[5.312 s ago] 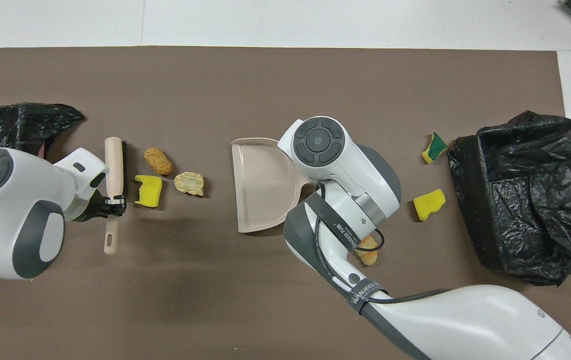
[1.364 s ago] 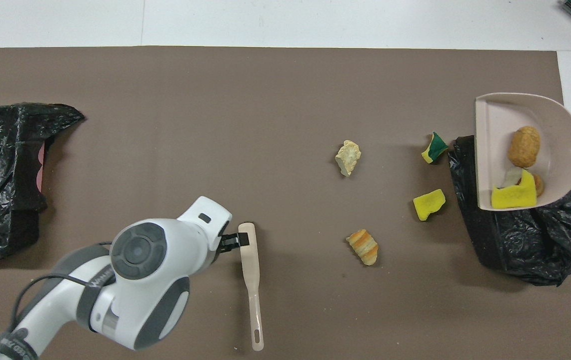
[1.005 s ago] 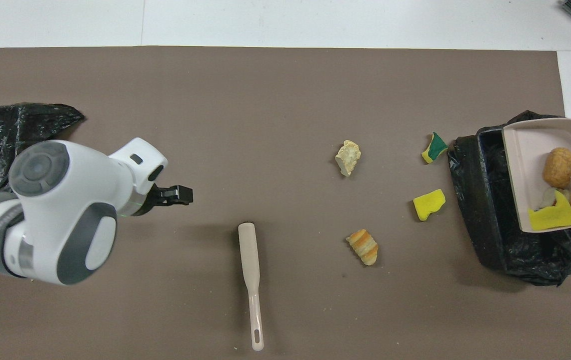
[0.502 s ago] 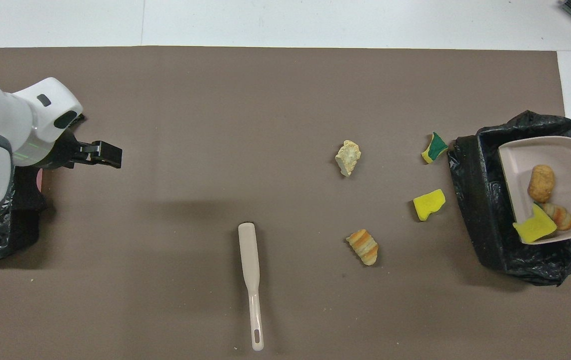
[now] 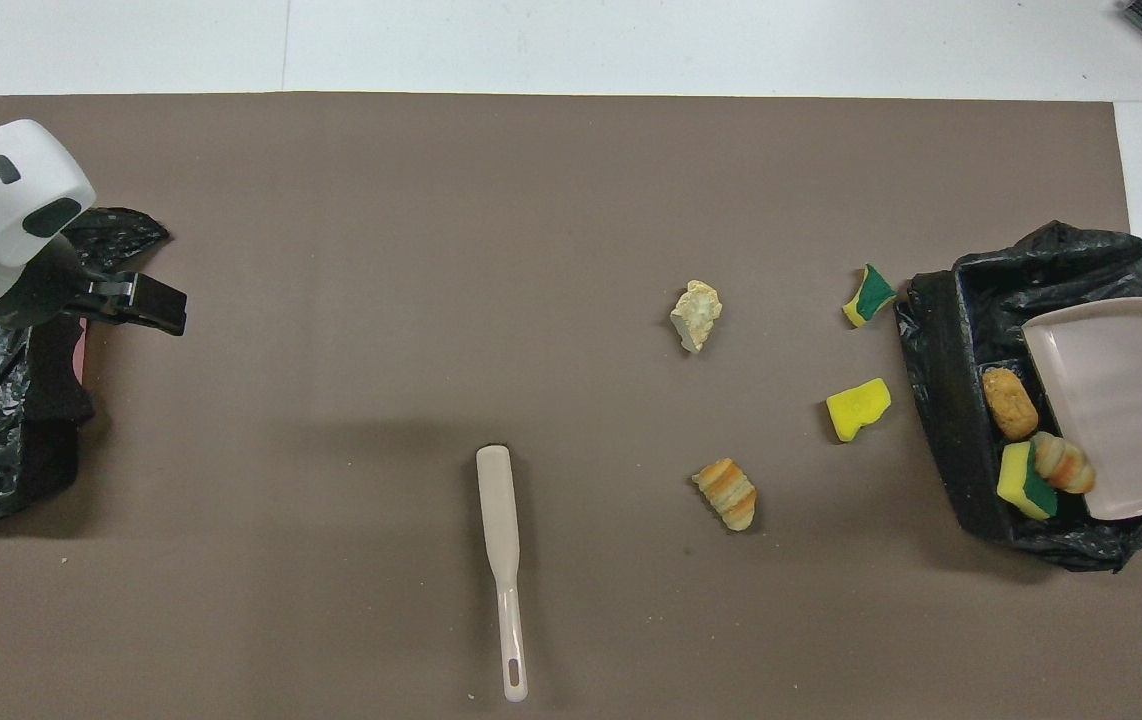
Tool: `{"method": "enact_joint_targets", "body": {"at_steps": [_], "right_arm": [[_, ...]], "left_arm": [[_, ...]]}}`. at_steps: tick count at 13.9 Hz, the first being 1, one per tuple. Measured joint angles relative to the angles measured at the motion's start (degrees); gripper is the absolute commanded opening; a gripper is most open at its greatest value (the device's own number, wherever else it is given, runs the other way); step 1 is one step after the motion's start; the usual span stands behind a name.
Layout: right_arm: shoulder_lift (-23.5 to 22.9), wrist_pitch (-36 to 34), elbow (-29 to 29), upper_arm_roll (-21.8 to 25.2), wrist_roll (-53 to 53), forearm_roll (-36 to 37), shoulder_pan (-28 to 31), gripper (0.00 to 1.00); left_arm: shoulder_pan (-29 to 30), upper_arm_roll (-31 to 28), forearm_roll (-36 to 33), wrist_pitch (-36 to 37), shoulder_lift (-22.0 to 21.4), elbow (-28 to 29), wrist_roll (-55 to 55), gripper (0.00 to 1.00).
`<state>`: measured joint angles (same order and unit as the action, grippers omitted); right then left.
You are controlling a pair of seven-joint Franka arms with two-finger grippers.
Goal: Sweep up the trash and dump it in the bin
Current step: 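Bring the emptied dustpan back toward the table center with the right gripper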
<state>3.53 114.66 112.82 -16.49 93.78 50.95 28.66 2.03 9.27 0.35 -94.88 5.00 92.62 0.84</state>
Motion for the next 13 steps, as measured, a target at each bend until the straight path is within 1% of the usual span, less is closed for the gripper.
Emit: {"method": "enact_joint_targets", "body": {"at_steps": [5,7,8,10,11,13], "right_arm": [[2.12,-0.65,-2.29,-0.28,0.0,0.72,-0.06,0.0],[2.09,-2.04,-3.74,-1.9,-1.13,0.31,-0.1,0.0],[2.07,-3.38,-4.48,-2.95,-3.54,-0.54,-0.25,0.0],[1.88,-6.21,-5.42,-3.81,-10.71,-4.53,-2.1,0.0],[1.74,-7.52,-5.62,-3.96,-14.36,-7.5,-3.25,0.0],[1.49,-9.56,-5.96,-4.05,-21.64,-14.78,-6.37,0.0]], "left_arm": [[0.0,0.03,-0.01,-0.01,0.11,0.0,0.05,1.0],[0.01,-0.01,-0.03,0.17,0.12,0.0,0.05,1.0],[0.09,-0.08,-0.07,0.28,0.12,0.0,0.06,1.0],[0.56,-0.16,-0.11,0.83,0.13,0.0,0.56,1.0],[0.57,-0.54,-0.12,1.06,0.12,0.0,0.67,1.0],[-0.43,-3.06,-0.12,1.07,-0.03,-0.31,0.82,1.0]]}}
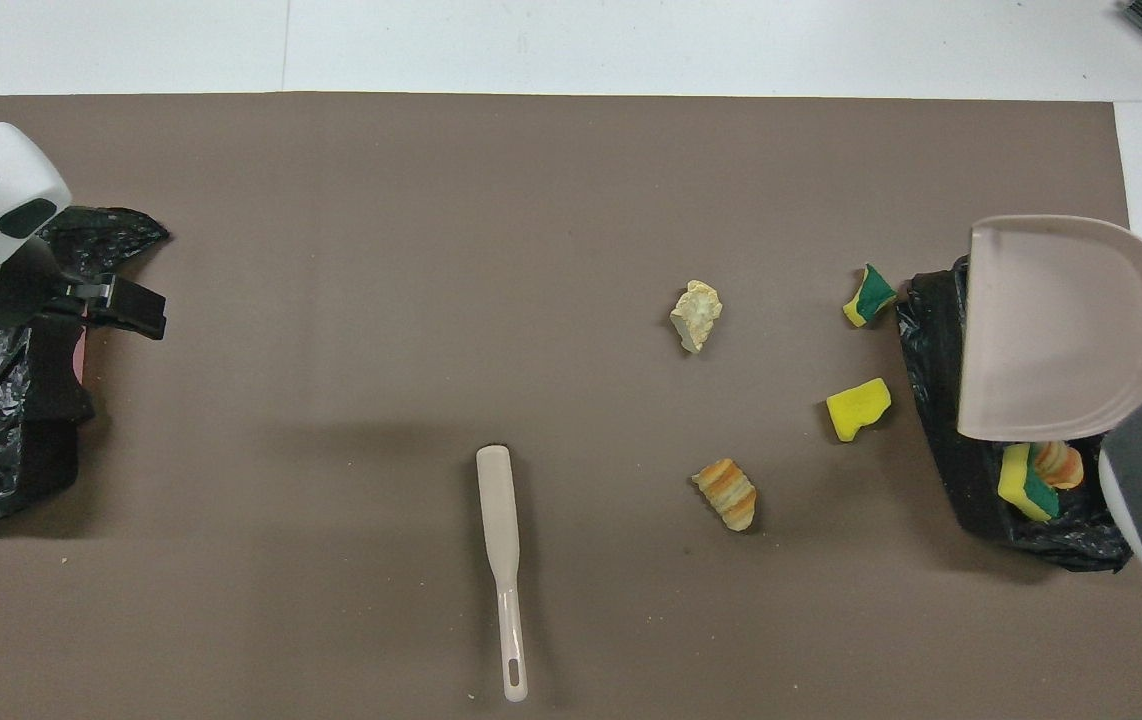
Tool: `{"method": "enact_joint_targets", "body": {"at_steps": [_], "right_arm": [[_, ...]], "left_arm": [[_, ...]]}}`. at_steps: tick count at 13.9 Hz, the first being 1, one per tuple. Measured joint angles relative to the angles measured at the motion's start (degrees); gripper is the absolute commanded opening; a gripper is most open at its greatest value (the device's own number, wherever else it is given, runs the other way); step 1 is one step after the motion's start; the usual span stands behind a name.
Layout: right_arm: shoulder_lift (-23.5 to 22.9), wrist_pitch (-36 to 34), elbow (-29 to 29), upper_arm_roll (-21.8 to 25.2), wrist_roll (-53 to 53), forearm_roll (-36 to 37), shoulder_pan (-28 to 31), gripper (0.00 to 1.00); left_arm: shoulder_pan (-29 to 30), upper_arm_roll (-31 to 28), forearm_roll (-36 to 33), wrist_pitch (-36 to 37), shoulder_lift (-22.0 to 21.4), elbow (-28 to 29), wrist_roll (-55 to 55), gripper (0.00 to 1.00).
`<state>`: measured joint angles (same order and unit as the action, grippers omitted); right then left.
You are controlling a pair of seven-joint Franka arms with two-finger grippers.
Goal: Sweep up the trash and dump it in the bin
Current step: 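Bring the emptied dustpan back toward the table center with the right gripper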
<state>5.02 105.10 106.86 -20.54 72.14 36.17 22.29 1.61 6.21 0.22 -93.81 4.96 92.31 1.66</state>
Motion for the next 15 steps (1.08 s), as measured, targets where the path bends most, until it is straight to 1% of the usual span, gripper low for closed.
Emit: {"method": "enact_joint_targets", "body": {"at_steps": [3,6,8,10,15], "right_arm": [[-0.92,-3.68,-1.37,-0.17,-14.59,-7.32,-6.76,0.0],[-5.27,-5.96,-5.38,-0.29,-32.66,-13.22,-13.42,0.0],[-9.61,-5.96,-8.71,-0.28,-43.22,-16.12,-16.17,0.0],[-15.24,-5.88,-13.64,-0.23,-54.35,-17.16,-19.77,0.0],[-30.14,-5.78,-30.32,-0.25,-80.62,-19.27,-30.69,0.0]], "left_arm": [[-1.51,-2.52,0.01,0.1,-1.21,-0.79,0.1,1.0],[-4.74,-5.06,0.01,1.01,-3.21,-0.77,0.1,1.0],[-5.41,-5.6,0.01,1.33,-3.64,-0.74,0.1,1.0],[-5.4,-6.03,0.01,1.32,-3.65,-0.73,0.1,1.0],[-5.16,-6.47,0.01,1.26,-3.65,-0.72,0.11,1.0]]}}
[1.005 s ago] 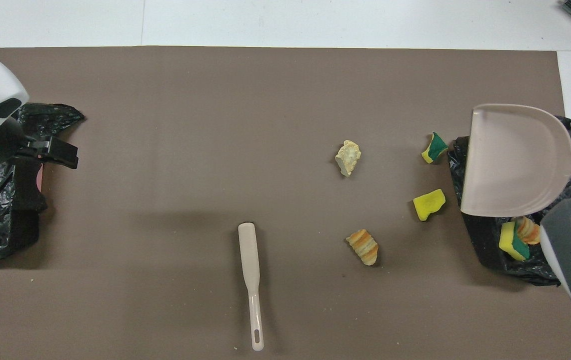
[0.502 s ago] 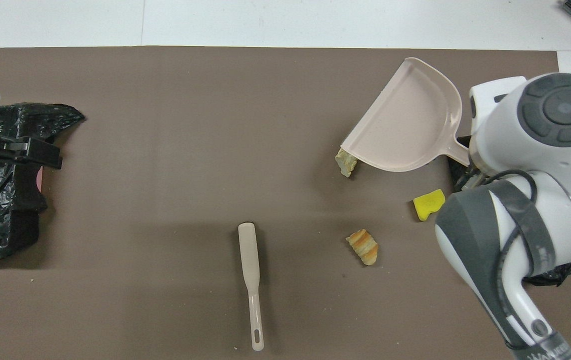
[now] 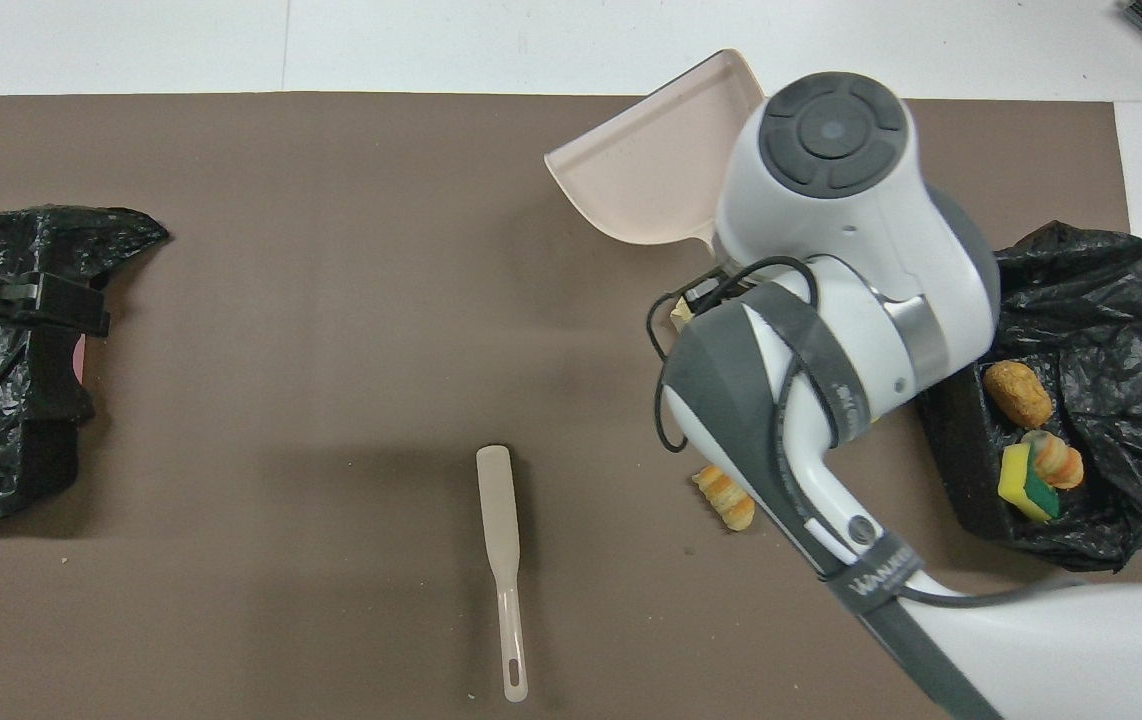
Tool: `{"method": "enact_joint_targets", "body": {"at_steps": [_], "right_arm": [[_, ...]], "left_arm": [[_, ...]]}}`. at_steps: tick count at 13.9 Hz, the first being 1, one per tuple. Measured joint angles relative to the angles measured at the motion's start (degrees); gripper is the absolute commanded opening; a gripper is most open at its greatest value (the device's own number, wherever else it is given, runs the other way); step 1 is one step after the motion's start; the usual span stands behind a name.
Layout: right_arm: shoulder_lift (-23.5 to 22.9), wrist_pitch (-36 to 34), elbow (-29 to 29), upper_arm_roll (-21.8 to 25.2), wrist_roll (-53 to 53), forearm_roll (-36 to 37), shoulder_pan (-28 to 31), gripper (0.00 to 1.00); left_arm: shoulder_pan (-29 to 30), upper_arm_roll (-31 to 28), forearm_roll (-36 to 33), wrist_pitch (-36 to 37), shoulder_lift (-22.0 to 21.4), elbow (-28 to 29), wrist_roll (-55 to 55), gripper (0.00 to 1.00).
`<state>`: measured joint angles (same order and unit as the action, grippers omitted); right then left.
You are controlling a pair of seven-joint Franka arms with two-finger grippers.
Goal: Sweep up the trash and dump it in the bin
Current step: 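Bring the emptied dustpan back toward the table center with the right gripper, then lower the dustpan onto the table with the right gripper and release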
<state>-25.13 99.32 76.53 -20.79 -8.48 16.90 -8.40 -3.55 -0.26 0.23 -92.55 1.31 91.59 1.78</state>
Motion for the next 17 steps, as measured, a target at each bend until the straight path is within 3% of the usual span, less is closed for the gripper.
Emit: {"method": "enact_joint_targets", "body": {"at_steps": [3,7,14,16,17], "right_arm": [[-8.83,0.24,-9.34,0.03,-14.74,-0.13,-6.48,0.0],[-18.58,4.94,-14.91,0.25,-27.82,-0.14,-12.8,0.0],[-22.46,6.46,-16.49,-0.44,-35.0,-2.58,-15.81,0.0],[-22.72,6.45,-16.52,-0.43,-35.02,-2.59,-15.9,0.11],[-22.72,6.45,-16.56,-0.42,-35.02,-2.59,-15.84,0.23]], "left_arm": [[0.1,-0.15,0.0,0.0,0.0,0.01,0.0,1.0],[0.11,-0.22,0.0,0.0,0.0,0.01,0.0,1.0],[0.11,-0.24,0.0,0.0,0.0,0.01,0.0,1.0],[0.11,-0.24,0.0,0.0,0.0,0.01,0.0,1.0],[0.11,-0.24,0.0,0.0,0.0,0.01,0.0,1.0]]}}
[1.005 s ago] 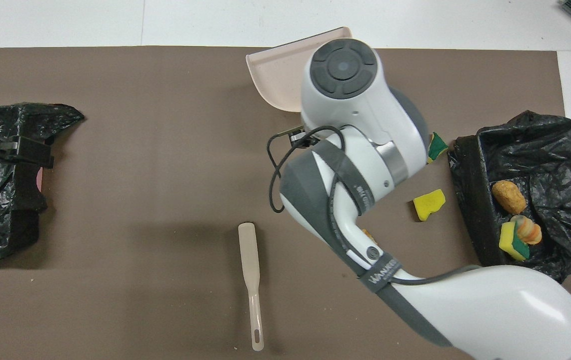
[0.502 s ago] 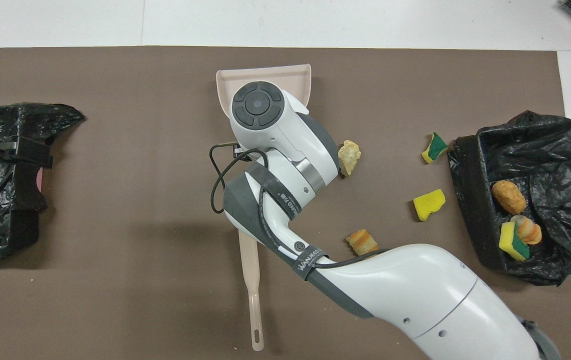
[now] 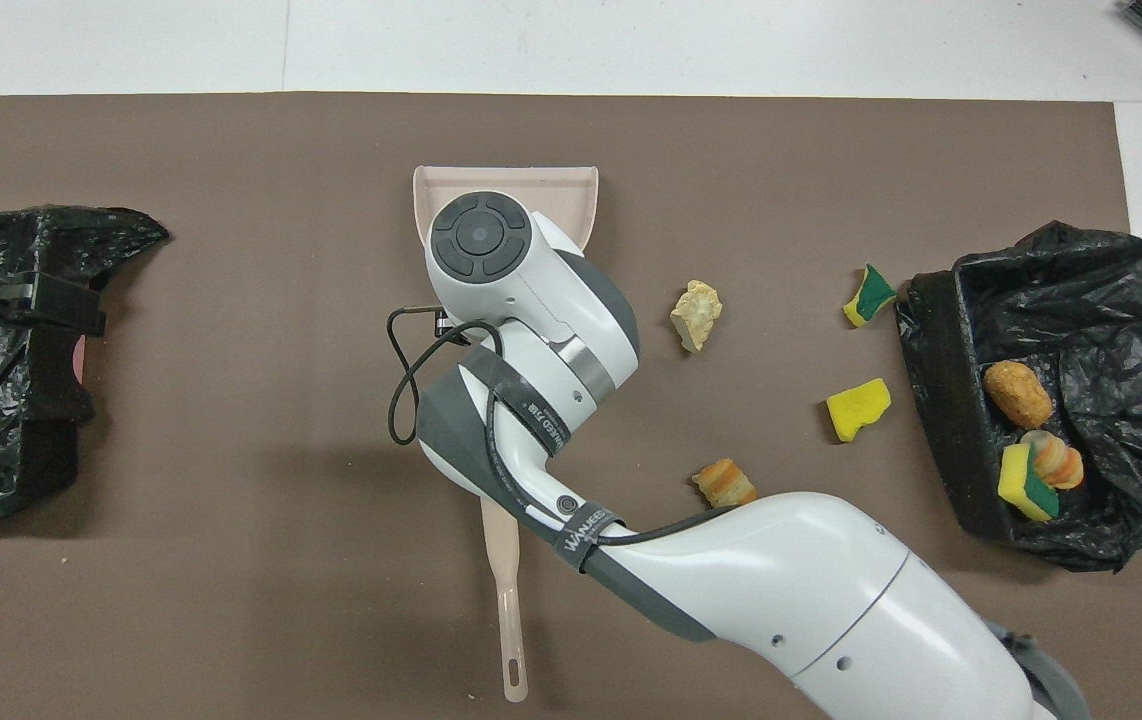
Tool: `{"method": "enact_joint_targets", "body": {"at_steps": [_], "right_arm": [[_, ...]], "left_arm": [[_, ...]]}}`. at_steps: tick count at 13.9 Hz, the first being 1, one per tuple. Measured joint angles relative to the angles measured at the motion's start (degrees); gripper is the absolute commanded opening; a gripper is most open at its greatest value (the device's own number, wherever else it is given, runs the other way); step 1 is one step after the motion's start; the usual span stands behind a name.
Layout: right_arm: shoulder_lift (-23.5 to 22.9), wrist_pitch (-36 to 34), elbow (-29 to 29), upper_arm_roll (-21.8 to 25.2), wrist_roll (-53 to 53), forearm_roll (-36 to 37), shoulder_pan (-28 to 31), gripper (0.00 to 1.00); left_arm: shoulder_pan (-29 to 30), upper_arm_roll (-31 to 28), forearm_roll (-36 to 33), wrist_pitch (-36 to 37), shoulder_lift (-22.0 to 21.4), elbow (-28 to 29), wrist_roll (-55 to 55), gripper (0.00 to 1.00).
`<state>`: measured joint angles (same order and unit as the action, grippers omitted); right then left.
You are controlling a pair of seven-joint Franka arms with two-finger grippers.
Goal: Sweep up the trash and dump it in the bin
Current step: 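Lower the dustpan onto the table with the right gripper and release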
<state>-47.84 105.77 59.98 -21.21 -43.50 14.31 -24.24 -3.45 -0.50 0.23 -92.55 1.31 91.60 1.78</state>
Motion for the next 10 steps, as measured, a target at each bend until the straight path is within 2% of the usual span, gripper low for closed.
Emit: {"method": "enact_joint_targets", "body": {"at_steps": [3,5,8,9,10], "right_arm": [[0.0,-0.05,-0.03,0.0,0.0,-0.03,0.13,0.41],[0.06,-0.13,-0.05,-0.02,0.0,-0.04,0.0,0.49],[0.83,-0.34,-0.4,-0.04,0.0,-0.29,-0.01,0.72],[1.56,-0.9,-0.64,-0.04,-0.01,-1.3,0.09,0.84],[2.65,-2.17,-0.7,-0.05,-0.01,-2.82,0.18,1.0]], "left_arm": [[0.0,0.0,0.0,0.0,0.0,0.0,0.0,1.0],[0.0,0.0,0.0,0.0,0.0,0.0,0.0,1.0],[0.0,0.0,0.0,0.0,0.0,0.0,0.0,1.0],[0.0,0.0,0.0,0.0,0.0,0.0,0.0,1.0],[0.0,0.0,0.0,0.0,0.0,0.0,0.0,1.0]]}}
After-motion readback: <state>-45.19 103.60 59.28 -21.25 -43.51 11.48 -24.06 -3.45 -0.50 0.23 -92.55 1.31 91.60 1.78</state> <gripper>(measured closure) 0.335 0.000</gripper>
